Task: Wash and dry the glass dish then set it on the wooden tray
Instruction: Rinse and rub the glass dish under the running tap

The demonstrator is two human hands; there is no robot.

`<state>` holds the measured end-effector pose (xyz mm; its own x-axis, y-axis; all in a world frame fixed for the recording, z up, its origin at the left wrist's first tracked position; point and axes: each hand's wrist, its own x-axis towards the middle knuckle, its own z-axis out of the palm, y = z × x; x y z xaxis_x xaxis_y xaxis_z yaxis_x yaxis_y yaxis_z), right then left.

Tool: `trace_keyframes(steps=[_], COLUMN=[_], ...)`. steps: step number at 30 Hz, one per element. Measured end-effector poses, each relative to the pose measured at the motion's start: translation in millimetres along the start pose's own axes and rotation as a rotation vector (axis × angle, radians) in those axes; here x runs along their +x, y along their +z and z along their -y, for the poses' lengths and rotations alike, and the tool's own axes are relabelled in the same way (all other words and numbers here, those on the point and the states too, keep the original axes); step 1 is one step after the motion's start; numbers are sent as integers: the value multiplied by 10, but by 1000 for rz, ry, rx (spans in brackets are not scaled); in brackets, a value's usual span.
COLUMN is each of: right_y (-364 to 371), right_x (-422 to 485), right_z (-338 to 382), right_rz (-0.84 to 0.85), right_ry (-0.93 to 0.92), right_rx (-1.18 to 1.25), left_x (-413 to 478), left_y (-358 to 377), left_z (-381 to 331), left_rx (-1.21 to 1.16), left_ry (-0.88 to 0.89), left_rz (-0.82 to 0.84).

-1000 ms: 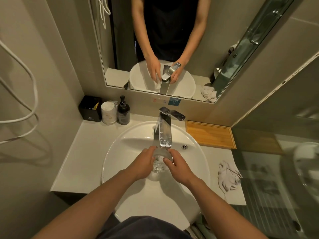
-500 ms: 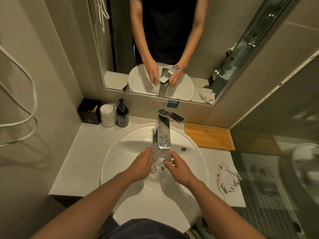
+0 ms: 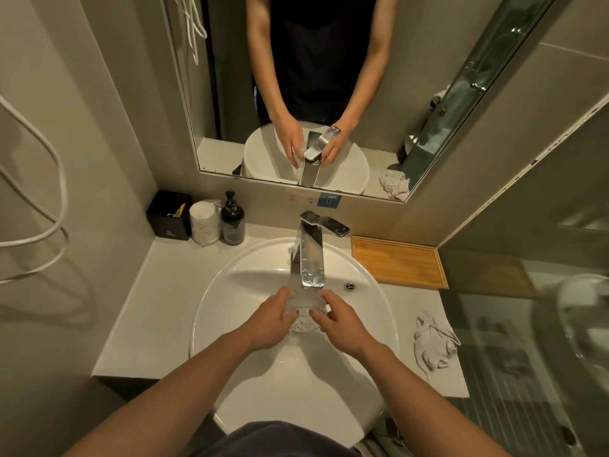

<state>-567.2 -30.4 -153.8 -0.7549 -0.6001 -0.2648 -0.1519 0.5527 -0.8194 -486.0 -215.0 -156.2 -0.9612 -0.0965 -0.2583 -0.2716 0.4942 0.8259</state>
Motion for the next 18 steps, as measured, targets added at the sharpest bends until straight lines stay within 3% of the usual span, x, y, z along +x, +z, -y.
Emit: trace_keyframes(steps=[4,9,18], right_y=[48,-33,10], right_x=[3,-23,5], right_z=[16,-18,24], right_rz=[-61,-14,-7], right_ry=[-15,67,29], right_rx=[3,65,-65], left_x=[39,7,57], left_y=[2,-4,23], left_z=[-17,38,-15], left_rx=[93,-23,115], left_ry=[5,-28,5], left_rz=[-5,-30,8])
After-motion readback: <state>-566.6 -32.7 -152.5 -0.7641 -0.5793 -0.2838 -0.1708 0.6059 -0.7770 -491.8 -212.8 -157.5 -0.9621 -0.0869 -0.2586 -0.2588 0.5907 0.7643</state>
